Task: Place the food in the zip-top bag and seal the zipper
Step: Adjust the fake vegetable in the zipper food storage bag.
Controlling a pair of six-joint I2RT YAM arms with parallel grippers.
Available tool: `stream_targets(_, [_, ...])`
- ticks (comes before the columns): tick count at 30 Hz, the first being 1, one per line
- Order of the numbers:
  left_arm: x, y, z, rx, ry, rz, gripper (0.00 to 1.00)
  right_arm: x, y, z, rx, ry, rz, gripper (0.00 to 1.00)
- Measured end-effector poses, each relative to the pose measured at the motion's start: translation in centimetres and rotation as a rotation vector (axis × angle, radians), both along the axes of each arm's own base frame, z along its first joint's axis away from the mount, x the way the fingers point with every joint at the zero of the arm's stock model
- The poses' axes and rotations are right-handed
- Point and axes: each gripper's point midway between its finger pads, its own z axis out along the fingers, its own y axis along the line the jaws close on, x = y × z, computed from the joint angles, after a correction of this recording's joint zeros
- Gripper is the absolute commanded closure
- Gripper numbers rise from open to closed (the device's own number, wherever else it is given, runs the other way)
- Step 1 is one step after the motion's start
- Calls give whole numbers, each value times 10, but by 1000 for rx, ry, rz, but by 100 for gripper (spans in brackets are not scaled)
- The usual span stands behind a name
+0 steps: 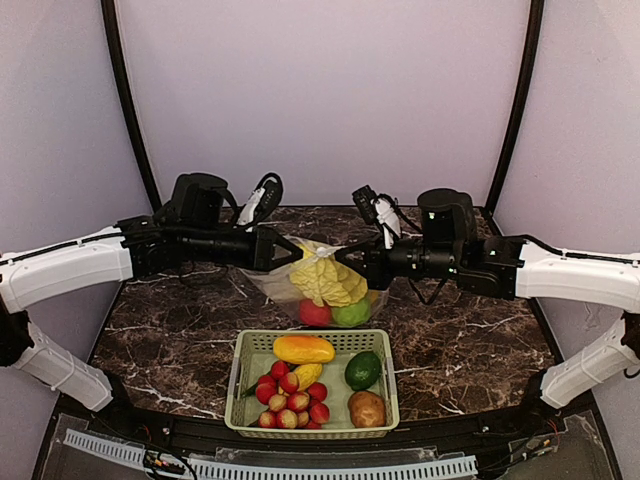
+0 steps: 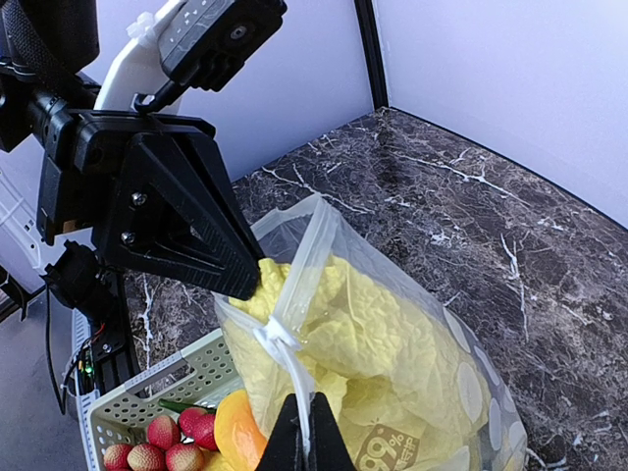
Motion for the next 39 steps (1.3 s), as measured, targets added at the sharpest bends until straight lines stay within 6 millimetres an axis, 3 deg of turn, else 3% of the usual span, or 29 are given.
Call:
stream_targets(10, [-6, -2, -15, -2, 40, -26, 99, -1, 0, -1, -2, 3, 3, 100])
stream_targets(18, [-3, -19, -30, -13, 78, -75, 99, -2, 3, -5, -10, 15, 17, 100])
stream_targets(28, [-4, -38, -24, -83, 85, -102, 99, -1, 3, -6, -12, 16, 15, 100])
stream_targets(34, [-7, -41, -24, -88, 79, -102, 76, 2, 2, -7, -16, 15, -5, 100])
stream_targets(39, [-8, -26, -16, -55, 38, -63, 59, 3, 2, -6, -14, 12, -11, 100])
